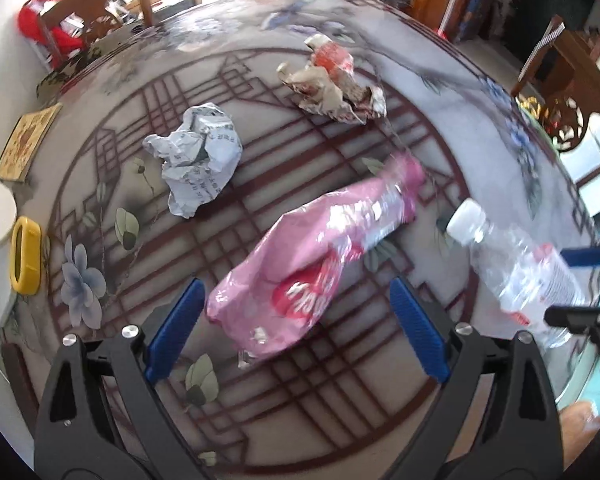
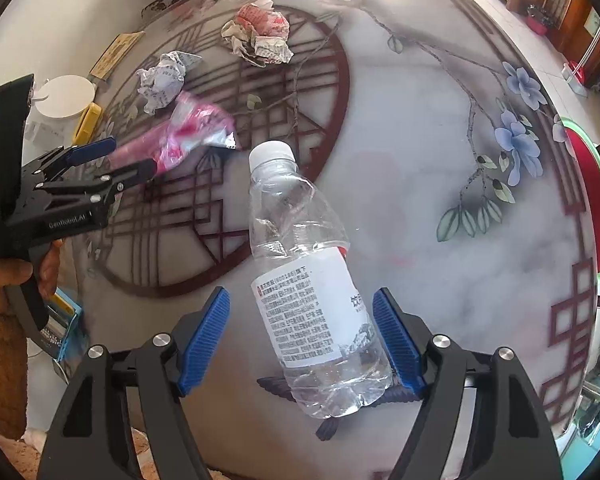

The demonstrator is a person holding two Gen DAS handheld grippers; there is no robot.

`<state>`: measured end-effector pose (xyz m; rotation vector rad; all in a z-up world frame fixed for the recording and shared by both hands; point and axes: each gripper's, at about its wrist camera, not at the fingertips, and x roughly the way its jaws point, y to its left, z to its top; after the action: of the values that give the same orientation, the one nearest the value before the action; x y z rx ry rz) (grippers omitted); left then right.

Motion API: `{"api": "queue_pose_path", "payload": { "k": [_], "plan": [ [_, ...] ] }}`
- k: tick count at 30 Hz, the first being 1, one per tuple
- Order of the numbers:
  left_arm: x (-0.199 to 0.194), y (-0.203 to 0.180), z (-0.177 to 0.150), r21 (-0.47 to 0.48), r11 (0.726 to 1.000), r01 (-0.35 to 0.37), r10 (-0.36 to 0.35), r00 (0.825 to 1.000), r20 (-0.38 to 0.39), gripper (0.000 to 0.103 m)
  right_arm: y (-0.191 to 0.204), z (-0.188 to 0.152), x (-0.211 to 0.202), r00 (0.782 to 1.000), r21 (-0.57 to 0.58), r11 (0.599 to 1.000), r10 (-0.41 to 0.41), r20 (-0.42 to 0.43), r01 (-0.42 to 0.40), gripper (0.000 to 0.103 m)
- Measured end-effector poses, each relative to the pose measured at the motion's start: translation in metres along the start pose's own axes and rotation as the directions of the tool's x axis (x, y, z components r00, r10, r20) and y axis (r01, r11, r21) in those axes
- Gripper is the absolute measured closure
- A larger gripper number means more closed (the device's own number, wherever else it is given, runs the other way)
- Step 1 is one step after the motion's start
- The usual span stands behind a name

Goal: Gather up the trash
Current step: 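Lower the open left tool over the pink plastic bag and close it while the right tool holds the bottle, then carry the pink bag and water bottle to the red bucket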

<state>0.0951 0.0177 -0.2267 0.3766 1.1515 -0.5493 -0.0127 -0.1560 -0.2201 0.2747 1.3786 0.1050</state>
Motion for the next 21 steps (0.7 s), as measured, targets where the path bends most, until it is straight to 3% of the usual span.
{"api": "queue_pose_path", "payload": {
  "k": [9, 11, 13, 16, 21],
  "plan": [
    [0.025, 0.001, 0.018, 0.015, 0.999, -0.036, 0.036, 0.999, -0.007, 0.012, 0.002, 0.0, 0.0, 1.0, 0.01, 1.0, -0.005, 0.004, 0.005, 0.031],
    [0.028, 0.001, 0.018, 0.001, 1.0, -0.02, 0.02, 1.0, -0.015, 0.023, 0.001, 0.0, -0.001, 1.0, 0.014, 1.0, -0.007, 0.007, 0.007, 0.031],
    [0.031, 0.002, 0.017, -0.018, 1.0, -0.003, 0.002, 1.0, -0.023, 0.055, 0.001, 0.001, -0.002, 1.0, 0.017, 1.0, -0.007, 0.011, 0.007, 0.031],
    [0.027, 0.007, 0.013, -0.099, 0.994, 0.042, -0.042, 0.999, -0.004, 0.072, 0.002, 0.003, -0.001, 1.0, 0.009, 1.0, -0.009, 0.009, 0.009, 0.031],
    [0.003, 0.02, 0.006, -0.272, 0.953, 0.131, -0.119, 0.991, 0.059, 0.075, 0.006, 0.009, 0.003, 1.0, -0.016, 1.0, -0.014, 0.0, 0.014, 0.036]
  ]
}}
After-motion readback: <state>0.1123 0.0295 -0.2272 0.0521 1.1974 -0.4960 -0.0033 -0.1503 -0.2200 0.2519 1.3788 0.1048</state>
